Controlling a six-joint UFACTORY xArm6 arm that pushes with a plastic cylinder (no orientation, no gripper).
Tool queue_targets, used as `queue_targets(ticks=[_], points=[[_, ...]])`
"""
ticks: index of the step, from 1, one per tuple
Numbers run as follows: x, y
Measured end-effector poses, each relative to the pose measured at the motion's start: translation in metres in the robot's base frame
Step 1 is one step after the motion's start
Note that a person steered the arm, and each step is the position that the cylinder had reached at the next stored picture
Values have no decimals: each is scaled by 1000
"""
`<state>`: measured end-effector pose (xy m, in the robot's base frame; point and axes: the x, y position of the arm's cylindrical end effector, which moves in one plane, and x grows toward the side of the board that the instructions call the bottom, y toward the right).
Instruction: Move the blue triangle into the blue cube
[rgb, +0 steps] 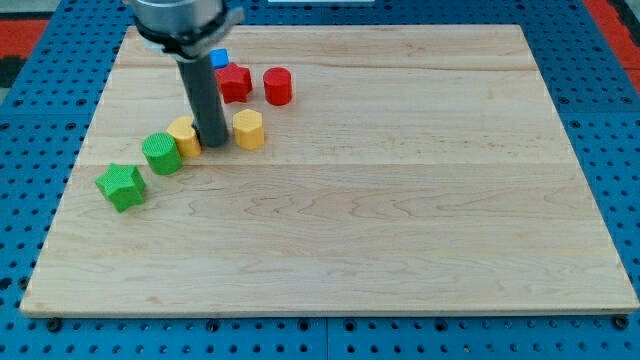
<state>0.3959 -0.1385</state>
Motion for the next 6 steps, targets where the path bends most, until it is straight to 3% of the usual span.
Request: queue_targets(ticks=[3,4,5,6], points=[[-54,-33],[-35,-40],[-63,-75],[-94,-35]])
